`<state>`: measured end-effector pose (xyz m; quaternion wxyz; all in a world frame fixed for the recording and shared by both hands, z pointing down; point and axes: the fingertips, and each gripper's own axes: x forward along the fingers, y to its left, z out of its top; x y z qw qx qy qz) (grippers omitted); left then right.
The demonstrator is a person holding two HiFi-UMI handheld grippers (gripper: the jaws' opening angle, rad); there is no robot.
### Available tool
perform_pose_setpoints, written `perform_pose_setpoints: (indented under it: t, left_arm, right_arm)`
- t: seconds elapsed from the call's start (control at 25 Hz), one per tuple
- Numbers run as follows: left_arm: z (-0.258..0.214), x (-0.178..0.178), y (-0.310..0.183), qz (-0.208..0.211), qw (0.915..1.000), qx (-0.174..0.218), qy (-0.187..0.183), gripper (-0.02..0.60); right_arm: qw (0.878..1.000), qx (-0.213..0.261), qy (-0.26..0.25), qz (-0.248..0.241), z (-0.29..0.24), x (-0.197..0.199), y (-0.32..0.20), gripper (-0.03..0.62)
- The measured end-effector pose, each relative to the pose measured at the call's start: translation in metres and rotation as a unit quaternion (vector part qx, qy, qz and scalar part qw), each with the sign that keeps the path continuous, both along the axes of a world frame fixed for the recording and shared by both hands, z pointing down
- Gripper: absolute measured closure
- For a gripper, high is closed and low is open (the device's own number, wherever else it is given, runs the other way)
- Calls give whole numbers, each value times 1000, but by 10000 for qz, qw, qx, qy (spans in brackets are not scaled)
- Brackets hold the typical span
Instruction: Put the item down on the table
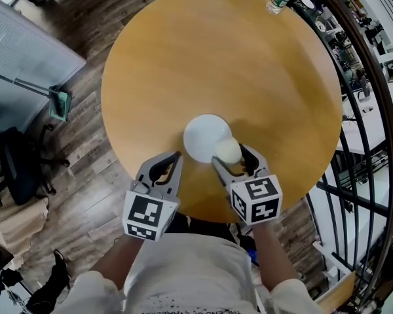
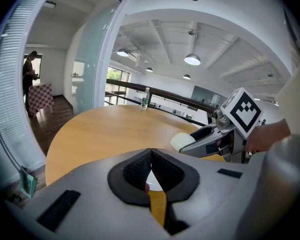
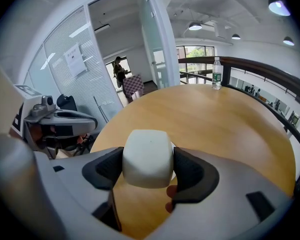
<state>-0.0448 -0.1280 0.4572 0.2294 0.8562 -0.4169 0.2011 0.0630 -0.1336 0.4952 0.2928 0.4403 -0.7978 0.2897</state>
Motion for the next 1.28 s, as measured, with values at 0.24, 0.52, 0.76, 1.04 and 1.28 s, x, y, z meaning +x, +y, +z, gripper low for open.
perform_pose_setpoints:
  t: [0.24,0.52,0.76,1.04,1.28]
  left_arm:
    - [10,-5,-3,7,9999,-122,21,558]
    - [16,-12,-8,-12,9998,-193,35,558]
    - [21,-6,-8,19,9997,-223,56,558]
    - [29,-8,-14,8,9995,-286,98,558]
    - [36,-12,-17,7,9994,-322,118,558]
  right_arm:
    - [9998,-145,62,-113,15,-10,-9,264]
    - [9995,-190,153,-219,29,-23,-21,264]
    - [9992,-246,253,-212,40,-18,-21,264]
    - [9989,-298,299,-197,50,-19,-27,264]
    - [9986,-366,326,-194,61,-25,-30,264]
